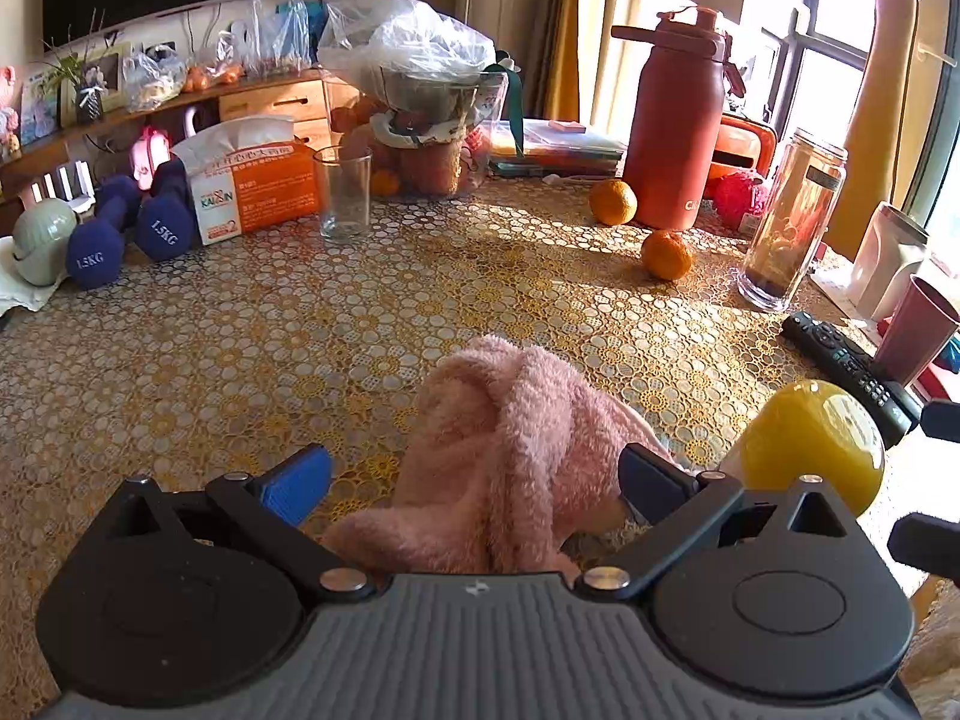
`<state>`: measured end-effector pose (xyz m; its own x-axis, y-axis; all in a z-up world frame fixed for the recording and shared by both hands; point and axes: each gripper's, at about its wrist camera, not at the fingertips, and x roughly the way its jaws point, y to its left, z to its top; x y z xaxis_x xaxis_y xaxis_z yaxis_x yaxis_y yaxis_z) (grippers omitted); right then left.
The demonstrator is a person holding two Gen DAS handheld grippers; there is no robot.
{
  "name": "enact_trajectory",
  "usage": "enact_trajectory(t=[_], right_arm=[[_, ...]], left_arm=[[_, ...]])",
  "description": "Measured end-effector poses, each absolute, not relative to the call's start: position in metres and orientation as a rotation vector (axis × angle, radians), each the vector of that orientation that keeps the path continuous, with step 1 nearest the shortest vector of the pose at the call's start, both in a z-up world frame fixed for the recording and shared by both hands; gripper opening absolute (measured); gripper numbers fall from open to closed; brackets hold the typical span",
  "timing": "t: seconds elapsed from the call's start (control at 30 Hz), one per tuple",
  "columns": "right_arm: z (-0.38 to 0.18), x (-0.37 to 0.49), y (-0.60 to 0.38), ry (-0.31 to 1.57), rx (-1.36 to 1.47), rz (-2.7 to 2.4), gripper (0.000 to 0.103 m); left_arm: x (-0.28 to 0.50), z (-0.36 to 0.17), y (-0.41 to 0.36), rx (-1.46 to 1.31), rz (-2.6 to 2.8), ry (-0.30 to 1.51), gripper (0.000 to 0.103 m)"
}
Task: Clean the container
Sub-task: 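Grasp the pink towel with the left tool while the right tool grasps the yellow-capped can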
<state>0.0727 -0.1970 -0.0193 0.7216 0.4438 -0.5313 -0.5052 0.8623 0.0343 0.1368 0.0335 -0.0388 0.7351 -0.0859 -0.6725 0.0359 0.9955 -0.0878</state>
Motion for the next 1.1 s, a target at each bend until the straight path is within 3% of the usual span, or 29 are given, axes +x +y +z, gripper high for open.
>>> enact_trajectory(t=[0.23,0.3,0.37,0.5,0.53,0.73,0.9,1.1], right_arm=[[-0.022,0.086,-0.196,0.574,-0.106,0.534,0.085],[-0.023,0.089,-0.195,0.577,-0.11,0.539,0.085],[-0.024,0.092,-0.193,0.581,-0.107,0.552,0.085],[-0.026,0.095,-0.186,0.582,-0.115,0.582,0.085],[-0.026,0.096,-0.184,0.584,-0.119,0.585,0.085],[-0.028,0.095,-0.173,0.586,-0.161,0.625,0.084],[-0.033,0.09,-0.16,0.568,-0.249,0.65,0.083],[-0.037,0.082,-0.149,0.53,-0.341,0.658,0.082]], left_arm=[[0.166,-0.061,0.046,-0.16,-0.078,0.815,0.101],[0.164,-0.063,0.047,-0.182,-0.092,0.823,0.093],[0.162,-0.063,0.049,-0.212,-0.113,0.822,0.073],[0.157,-0.056,0.047,-0.235,-0.125,0.81,0.046],[0.155,-0.054,0.046,-0.236,-0.125,0.805,0.035],[0.144,-0.037,0.04,-0.225,-0.107,0.787,0.03],[0.12,-0.007,0.028,-0.244,-0.21,0.717,0.019],[0.097,0.037,0.0,-0.215,-0.354,0.635,0.018]])
